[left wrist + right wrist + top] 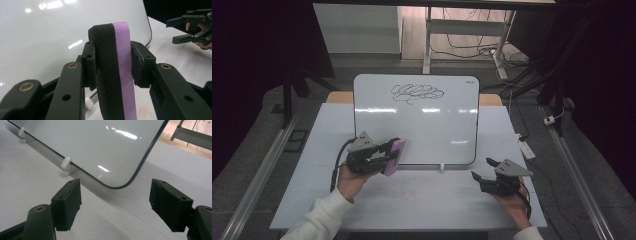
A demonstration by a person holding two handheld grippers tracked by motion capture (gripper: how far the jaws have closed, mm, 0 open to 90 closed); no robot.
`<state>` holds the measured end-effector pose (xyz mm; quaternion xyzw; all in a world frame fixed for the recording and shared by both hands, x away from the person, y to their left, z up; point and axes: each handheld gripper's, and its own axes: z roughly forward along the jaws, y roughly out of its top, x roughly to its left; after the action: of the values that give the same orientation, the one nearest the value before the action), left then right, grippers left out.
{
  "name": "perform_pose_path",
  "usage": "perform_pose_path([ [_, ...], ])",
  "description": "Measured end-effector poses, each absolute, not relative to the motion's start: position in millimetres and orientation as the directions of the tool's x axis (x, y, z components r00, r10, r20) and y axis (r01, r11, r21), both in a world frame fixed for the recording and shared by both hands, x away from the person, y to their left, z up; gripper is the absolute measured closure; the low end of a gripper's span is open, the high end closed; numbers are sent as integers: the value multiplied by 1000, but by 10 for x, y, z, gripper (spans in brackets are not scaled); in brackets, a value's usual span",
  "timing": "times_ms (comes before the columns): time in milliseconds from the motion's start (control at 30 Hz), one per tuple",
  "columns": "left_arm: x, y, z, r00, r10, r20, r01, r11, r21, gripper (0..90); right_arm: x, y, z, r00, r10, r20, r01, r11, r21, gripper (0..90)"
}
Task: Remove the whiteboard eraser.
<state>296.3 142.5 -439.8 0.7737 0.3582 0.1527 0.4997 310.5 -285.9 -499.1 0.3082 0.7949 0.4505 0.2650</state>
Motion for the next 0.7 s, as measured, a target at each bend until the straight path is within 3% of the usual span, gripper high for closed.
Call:
perform_pose_path([
  [500, 3029, 1201, -4502, 730, 668, -147, 415, -262, 871, 597, 3099, -2776, -4994, -693, 711, -118, 254, 394, 883, 252],
  [700, 3072, 1116, -4527, 733, 664, -144, 414, -269, 869, 597, 3081, -2665, -4944, -715, 696, -63, 266, 355, 896, 254],
])
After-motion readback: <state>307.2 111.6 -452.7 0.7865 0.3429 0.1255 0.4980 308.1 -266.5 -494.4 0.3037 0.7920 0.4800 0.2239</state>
